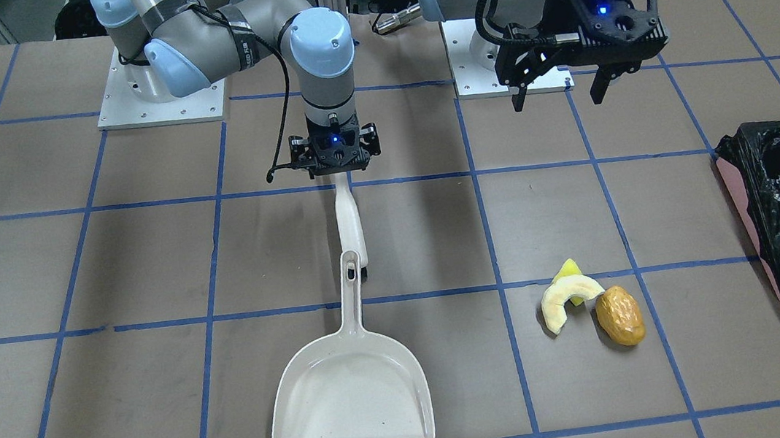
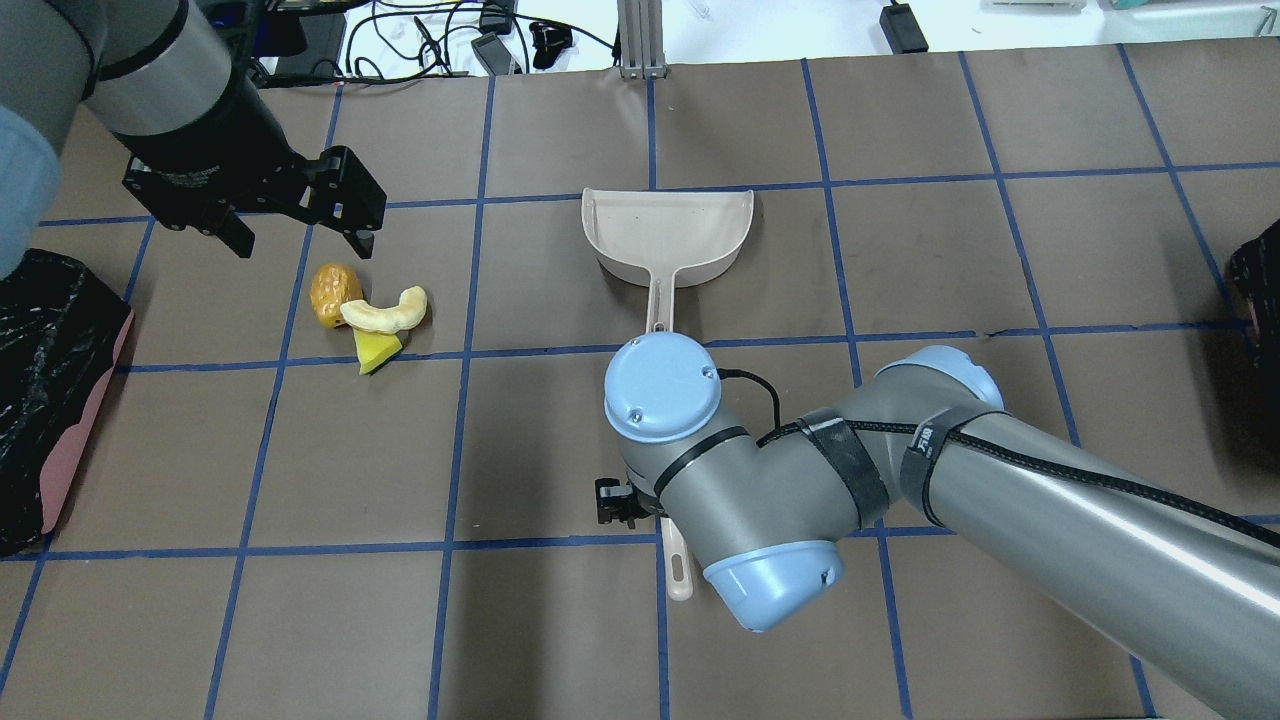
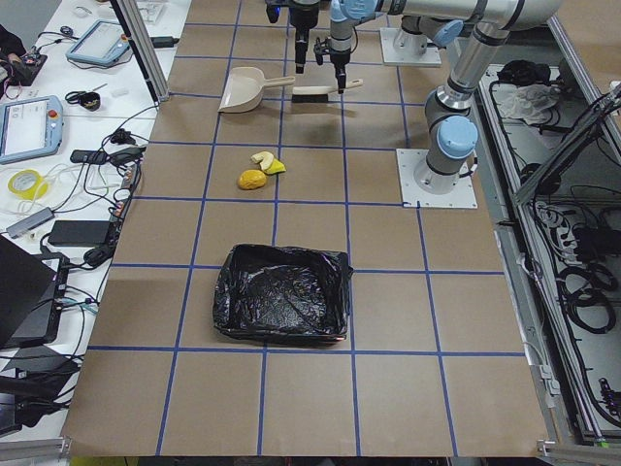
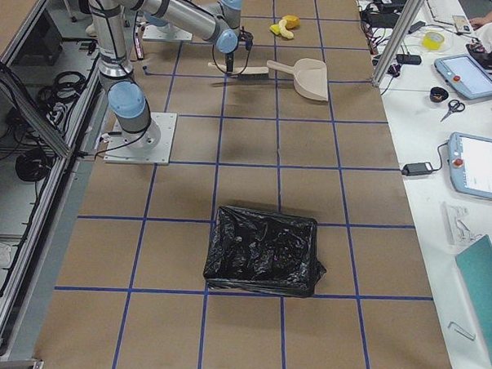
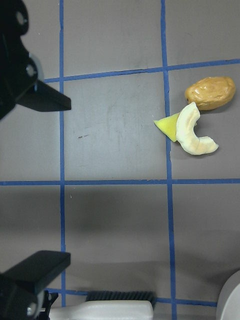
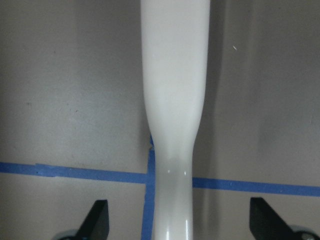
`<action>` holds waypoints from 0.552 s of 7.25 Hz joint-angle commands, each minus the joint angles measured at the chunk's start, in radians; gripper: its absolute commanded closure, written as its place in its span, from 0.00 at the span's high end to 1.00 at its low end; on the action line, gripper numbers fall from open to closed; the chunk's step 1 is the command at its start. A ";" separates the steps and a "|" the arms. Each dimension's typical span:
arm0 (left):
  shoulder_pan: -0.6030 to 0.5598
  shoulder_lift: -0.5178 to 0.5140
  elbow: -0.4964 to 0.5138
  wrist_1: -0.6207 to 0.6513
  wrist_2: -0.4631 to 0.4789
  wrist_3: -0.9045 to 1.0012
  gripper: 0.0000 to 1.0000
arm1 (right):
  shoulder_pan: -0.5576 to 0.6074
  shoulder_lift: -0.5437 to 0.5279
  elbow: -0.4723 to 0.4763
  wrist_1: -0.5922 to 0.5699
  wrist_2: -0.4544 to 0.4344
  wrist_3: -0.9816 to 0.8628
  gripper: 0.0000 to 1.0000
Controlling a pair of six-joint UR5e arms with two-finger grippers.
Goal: Sweep and dump trash in nearest bin
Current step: 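Reach the right gripper down and grasp the white brush handle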
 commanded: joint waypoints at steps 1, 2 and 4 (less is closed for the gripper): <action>0.008 -0.036 0.021 0.030 -0.006 -0.001 1.00 | 0.011 -0.015 0.003 0.007 0.014 0.015 0.79; 0.008 -0.101 0.058 0.058 -0.007 -0.007 1.00 | 0.012 -0.015 0.002 0.009 0.058 0.051 0.75; -0.011 -0.267 0.067 0.264 -0.104 -0.001 1.00 | 0.012 -0.017 0.005 0.012 0.057 0.055 0.75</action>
